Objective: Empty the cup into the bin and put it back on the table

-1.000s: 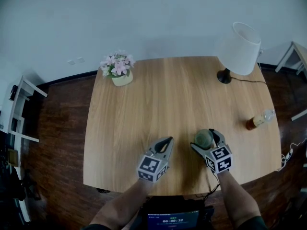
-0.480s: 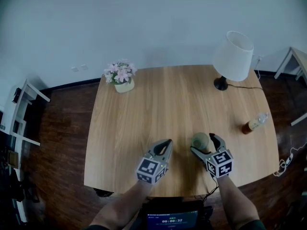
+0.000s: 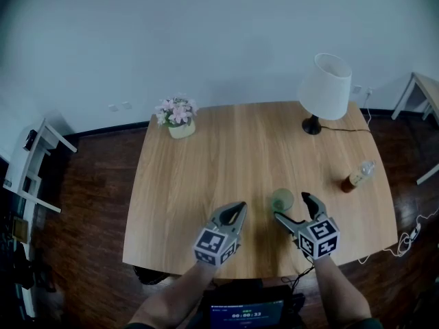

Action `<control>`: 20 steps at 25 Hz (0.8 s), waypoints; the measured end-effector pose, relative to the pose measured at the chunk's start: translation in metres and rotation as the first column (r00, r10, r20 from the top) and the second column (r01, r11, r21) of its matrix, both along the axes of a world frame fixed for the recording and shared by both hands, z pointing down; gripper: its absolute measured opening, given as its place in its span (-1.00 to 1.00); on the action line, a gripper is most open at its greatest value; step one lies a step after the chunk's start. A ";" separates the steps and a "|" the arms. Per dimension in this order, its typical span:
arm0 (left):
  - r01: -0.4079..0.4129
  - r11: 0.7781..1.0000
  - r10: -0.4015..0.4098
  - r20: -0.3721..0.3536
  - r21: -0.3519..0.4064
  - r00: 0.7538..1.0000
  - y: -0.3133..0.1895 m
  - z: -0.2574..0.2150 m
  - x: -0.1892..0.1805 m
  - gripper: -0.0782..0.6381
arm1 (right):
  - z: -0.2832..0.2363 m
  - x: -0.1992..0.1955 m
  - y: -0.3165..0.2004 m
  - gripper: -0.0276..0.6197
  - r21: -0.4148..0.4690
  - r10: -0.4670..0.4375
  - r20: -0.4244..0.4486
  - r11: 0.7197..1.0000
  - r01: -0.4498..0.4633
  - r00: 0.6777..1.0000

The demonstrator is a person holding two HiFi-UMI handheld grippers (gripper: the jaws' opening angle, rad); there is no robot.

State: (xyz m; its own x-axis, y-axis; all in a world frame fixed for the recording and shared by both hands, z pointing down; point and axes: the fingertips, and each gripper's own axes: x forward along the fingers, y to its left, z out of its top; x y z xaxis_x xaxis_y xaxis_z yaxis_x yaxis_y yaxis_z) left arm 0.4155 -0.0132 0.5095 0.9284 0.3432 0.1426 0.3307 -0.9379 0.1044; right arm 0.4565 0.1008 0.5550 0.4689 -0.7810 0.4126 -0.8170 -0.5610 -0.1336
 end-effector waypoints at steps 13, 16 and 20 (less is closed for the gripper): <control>-0.009 1.000 0.008 -0.124 -0.006 0.992 0.013 -0.063 -0.030 -0.80 | -0.091 -0.032 0.009 0.36 0.104 -0.007 -0.085 0.994 0.016 0.996; -0.015 1.000 0.015 -0.164 -0.004 0.986 0.017 -0.088 -0.045 -0.80 | -0.118 -0.043 0.022 0.03 0.132 0.024 -0.150 0.991 -0.004 0.988; -0.030 1.000 0.031 -0.209 0.006 0.977 0.022 -0.113 -0.063 -0.80 | -0.146 -0.054 0.038 -0.19 0.177 0.054 -0.187 0.984 -0.020 0.981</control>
State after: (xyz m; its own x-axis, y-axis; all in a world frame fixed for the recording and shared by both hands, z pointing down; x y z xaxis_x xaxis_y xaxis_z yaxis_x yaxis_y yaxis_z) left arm 0.3529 0.0089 0.3960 0.9269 0.3717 -0.0526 0.3734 -0.9273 0.0270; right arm 0.4024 0.1393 0.4091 0.5555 -0.8134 0.1725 -0.8159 -0.5732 -0.0757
